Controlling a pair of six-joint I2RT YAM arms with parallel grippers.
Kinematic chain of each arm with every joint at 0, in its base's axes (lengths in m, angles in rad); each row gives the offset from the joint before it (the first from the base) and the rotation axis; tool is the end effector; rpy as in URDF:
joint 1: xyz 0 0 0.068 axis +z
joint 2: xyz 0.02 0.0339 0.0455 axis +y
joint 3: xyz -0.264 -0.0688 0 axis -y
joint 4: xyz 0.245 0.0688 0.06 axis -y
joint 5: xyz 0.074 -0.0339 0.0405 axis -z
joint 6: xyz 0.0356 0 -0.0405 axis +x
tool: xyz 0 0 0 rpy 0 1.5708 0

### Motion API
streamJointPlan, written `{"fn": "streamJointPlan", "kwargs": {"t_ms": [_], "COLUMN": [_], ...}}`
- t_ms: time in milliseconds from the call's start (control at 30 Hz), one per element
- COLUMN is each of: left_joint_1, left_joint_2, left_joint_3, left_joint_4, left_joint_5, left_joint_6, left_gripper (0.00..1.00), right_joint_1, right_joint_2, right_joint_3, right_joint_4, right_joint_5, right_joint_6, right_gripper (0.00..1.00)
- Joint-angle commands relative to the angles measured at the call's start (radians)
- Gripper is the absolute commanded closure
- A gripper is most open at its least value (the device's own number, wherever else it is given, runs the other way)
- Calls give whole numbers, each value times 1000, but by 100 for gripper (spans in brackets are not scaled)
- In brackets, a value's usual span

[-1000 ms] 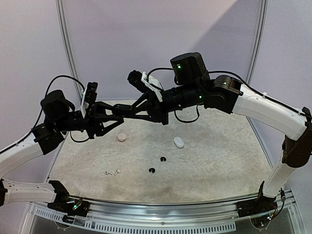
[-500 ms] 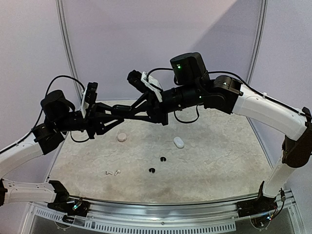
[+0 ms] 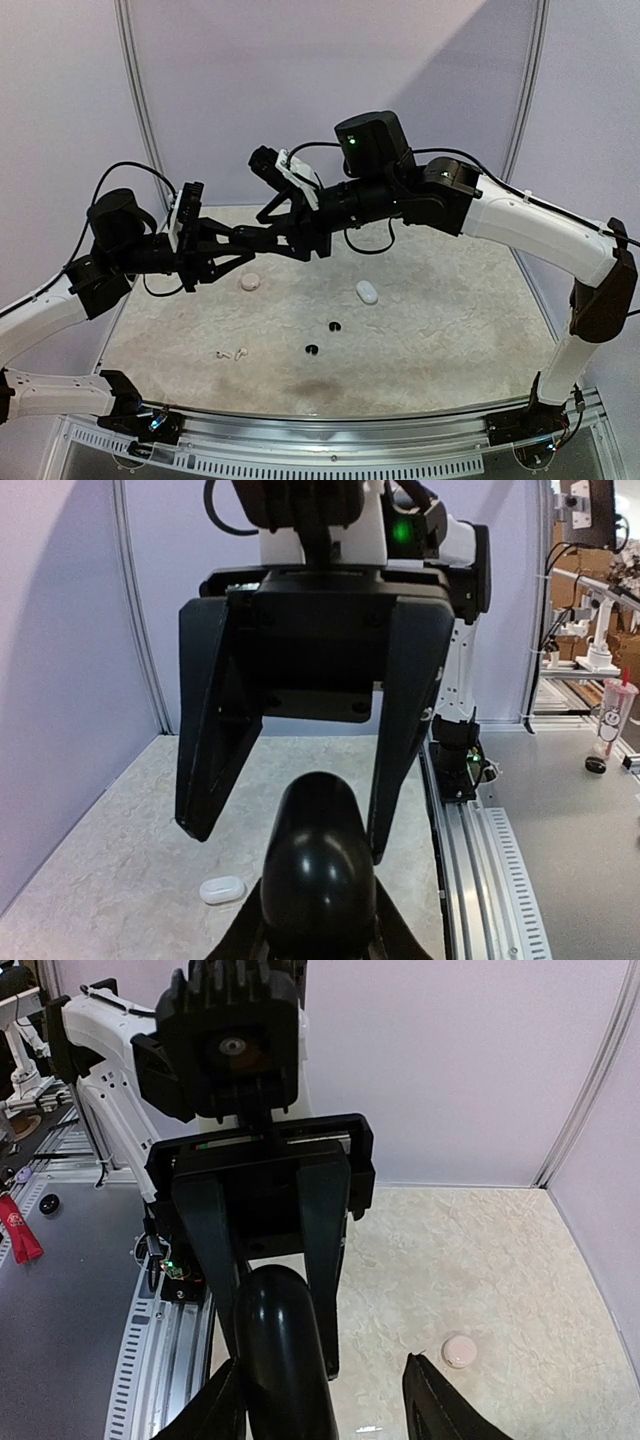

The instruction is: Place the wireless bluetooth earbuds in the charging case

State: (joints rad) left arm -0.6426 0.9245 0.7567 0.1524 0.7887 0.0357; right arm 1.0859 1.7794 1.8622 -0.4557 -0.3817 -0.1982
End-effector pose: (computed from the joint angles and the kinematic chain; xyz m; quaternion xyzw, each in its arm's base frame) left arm 0.1543 -0.1471 0.3410 0.4731 0.5307 -0.4548 0.5364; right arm 0.1810 0.3721 0.4128 -0.5713 0.5854 0.3792 0.4326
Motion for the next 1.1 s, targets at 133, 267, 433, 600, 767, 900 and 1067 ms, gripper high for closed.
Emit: {"fn": "streamJointPlan", "kwargs": {"t_ms": [133, 267, 433, 600, 767, 900, 1067], "left_joint_1": [-26, -28, -28, -29, -28, -24, -8], "left_joint_2": [-36, -37, -41, -47, -50, -53, -49], "left_joint_3": [-15, -16, -22, -36, -71, -111, -139], "left_joint_4": [-135, -142, -125, -93, -19, 50, 90], "left_joint_5": [44, 48, 41, 30, 6, -35, -67], "left_joint_6": [126, 136, 138, 98, -13, -116, -186], "left_gripper": [100, 100, 100, 100, 100, 100, 100], "right_joint_1": [-19, -31, -31, -32, -37, -53, -76], "right_joint_2": [22, 19, 27, 39, 47, 68, 78], "right_joint_3": [68, 66, 59, 54, 65, 82, 115], "right_joint_4": [-43, -43, -51, -69, -87, -100, -84], "right_joint_5": [81, 74, 59, 52, 44, -12, -148], "right_joint_6": [24, 38, 44, 41, 44, 62, 80], "right_gripper": [49, 49, 49, 49, 49, 48, 44]}}
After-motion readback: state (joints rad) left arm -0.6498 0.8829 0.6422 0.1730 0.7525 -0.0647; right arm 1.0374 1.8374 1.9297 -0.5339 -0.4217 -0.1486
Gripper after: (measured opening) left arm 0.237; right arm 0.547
